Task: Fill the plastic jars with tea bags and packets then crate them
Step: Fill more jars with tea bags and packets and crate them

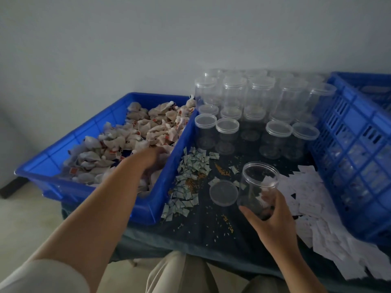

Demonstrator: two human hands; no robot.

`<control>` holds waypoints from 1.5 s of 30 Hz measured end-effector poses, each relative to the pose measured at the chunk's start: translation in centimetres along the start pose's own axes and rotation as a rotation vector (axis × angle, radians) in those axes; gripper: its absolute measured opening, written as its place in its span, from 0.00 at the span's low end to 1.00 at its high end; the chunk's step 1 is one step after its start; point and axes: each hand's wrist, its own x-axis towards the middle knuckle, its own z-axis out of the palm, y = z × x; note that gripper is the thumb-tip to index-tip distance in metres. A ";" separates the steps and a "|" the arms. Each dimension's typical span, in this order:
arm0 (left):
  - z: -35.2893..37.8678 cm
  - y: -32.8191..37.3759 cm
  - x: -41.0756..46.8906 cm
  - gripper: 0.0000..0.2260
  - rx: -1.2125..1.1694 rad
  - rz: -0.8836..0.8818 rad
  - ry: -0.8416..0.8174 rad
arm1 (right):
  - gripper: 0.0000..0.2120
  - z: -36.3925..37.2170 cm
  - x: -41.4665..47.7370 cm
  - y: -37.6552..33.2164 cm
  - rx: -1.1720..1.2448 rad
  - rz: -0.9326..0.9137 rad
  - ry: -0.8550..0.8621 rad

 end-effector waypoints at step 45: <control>0.6 17.6 -9.4 0.09 -0.750 0.623 0.215 | 0.34 -0.3 -0.2 -1.3 -0.030 -0.140 -0.050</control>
